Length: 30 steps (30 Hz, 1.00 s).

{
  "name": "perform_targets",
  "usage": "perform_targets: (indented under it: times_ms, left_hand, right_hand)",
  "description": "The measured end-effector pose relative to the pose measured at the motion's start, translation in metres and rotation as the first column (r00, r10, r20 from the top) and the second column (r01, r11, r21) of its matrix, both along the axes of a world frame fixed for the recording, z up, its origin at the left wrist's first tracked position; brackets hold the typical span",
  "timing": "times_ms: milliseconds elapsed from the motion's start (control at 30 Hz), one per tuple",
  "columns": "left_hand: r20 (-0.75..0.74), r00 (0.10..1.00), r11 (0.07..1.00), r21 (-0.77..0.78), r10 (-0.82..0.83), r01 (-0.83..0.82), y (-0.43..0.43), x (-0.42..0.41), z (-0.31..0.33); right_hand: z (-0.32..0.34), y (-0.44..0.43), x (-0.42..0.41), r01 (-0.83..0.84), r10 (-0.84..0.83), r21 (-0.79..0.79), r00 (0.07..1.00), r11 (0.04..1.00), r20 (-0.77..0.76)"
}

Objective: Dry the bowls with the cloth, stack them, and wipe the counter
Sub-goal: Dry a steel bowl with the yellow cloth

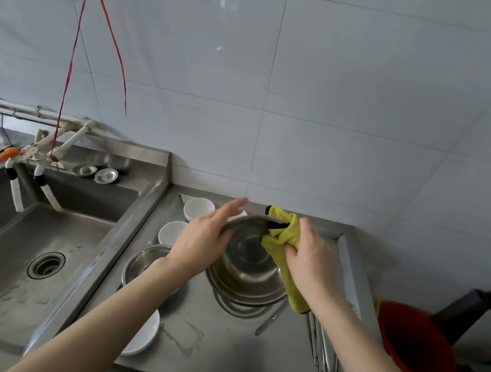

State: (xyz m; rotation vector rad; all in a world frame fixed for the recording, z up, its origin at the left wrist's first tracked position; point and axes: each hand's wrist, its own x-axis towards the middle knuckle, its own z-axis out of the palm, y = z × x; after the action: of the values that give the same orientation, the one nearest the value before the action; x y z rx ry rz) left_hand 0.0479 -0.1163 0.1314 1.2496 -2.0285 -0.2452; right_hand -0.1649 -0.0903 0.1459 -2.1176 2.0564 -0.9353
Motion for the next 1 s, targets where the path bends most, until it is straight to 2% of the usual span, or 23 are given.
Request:
perform_targets:
  times_ms: [67,133,233,300,367,433,533,600,633,733,800,900,1000]
  left_hand:
    - [-0.047,0.998,0.997,0.077,0.030,-0.027,-0.001,0.006,-0.005]
    - [-0.037,0.999,0.994,0.113,0.017,-0.013,0.000,0.011,-0.011]
    - [-0.023,1.000,0.998,0.065,-0.015,0.016,0.002,0.009,-0.010]
    - [0.139,0.988,0.998,-0.017,-0.061,0.064,0.000,0.005,-0.006]
    - [0.291,0.949,0.990,-0.030,-0.124,0.138,-0.003,0.001,-0.005]
    - [0.314,0.942,0.991,-0.021,-0.118,0.131,-0.004,-0.002,-0.006]
    - [0.047,0.990,0.991,0.010,0.136,-0.136,0.000,-0.004,-0.002]
    - [-0.126,0.942,0.949,0.084,0.312,-0.303,0.010,-0.008,-0.002]
    - [-0.184,0.922,0.936,0.154,0.341,-0.316,0.015,-0.011,-0.003]
    - [-0.352,0.895,0.898,0.426,0.274,-0.107,0.024,-0.026,-0.005]
    - [-0.468,0.820,0.834,0.552,0.328,-0.019,0.020,-0.034,-0.006]
    - [-0.595,0.681,0.794,0.607,0.427,0.033,0.013,-0.042,-0.006]
    - [-0.614,0.667,0.803,0.595,0.422,0.039,0.012,-0.046,-0.003]
  right_hand:
    - [-0.006,-0.004,-0.004,0.096,-0.107,0.075,0.982,0.993,0.159]
    - [-0.008,-0.006,-0.008,0.125,-0.160,0.143,0.949,0.982,0.273]
    - [-0.007,-0.005,-0.007,0.083,-0.101,0.125,0.983,0.989,0.154]
    - [-0.005,-0.002,-0.004,0.011,-0.014,0.062,0.998,0.998,0.053]
    - [-0.002,-0.001,0.000,-0.076,0.076,0.012,0.997,0.997,-0.034]
    - [-0.003,-0.002,0.002,-0.127,0.124,-0.016,0.985,0.992,-0.118]
    - [-0.009,-0.001,0.002,-0.047,0.043,-0.073,0.998,0.996,-0.049]
    - [-0.015,0.001,0.001,0.028,-0.028,-0.115,1.000,0.993,0.002]
    - [-0.018,0.003,0.001,0.043,-0.043,-0.132,0.999,0.990,0.002]
    - [-0.027,0.011,0.006,0.003,-0.010,-0.174,0.999,0.985,-0.039]
    - [-0.033,0.018,0.013,-0.051,0.038,-0.194,0.997,0.980,-0.069]
    - [-0.043,0.028,0.023,-0.106,0.085,-0.198,0.990,0.974,-0.112]
    - [-0.051,0.033,0.025,-0.109,0.090,-0.182,0.990,0.977,-0.109]
